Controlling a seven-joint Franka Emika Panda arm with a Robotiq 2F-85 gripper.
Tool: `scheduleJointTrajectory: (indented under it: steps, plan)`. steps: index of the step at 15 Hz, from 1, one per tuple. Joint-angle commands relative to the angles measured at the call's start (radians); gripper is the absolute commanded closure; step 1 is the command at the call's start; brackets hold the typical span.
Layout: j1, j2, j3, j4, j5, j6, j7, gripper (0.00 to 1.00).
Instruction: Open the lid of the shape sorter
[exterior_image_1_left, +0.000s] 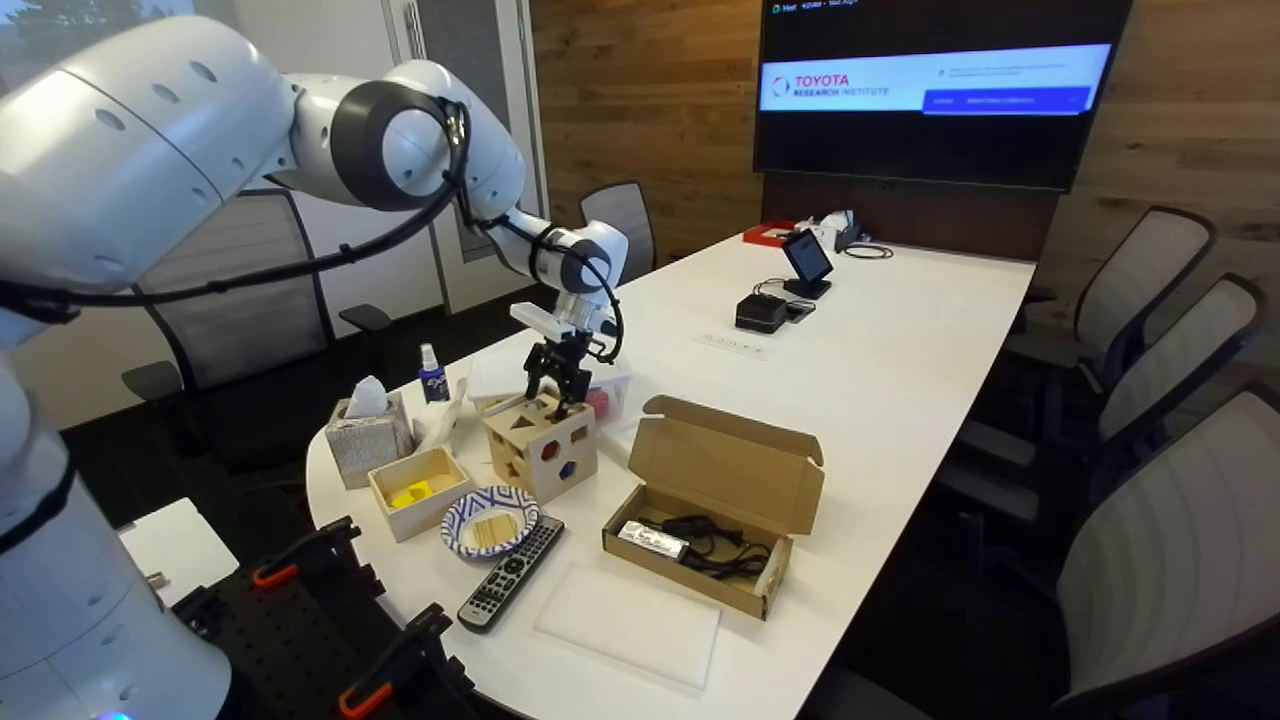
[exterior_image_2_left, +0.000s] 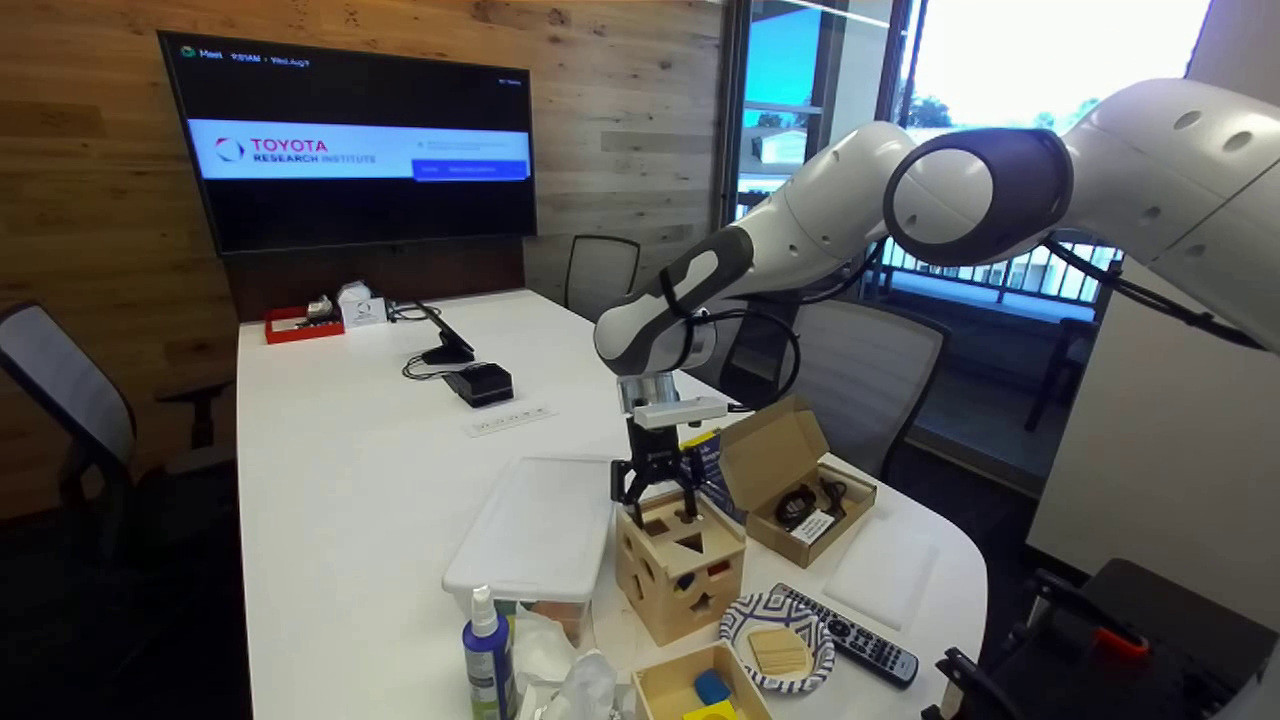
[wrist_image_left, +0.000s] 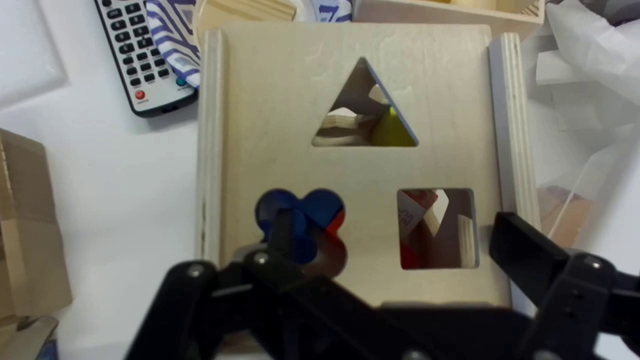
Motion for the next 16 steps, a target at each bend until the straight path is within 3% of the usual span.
scheduleJointTrajectory:
  steps: [1, 9, 16]
  plan:
    - [-0.018, 0.038, 0.027, 0.056, 0.031, -0.111, -0.040, 0.00]
    - [-0.038, 0.074, 0.046, 0.084, 0.091, -0.250, -0.057, 0.00]
    - [-0.047, 0.091, 0.047, 0.076, 0.140, -0.295, -0.052, 0.00]
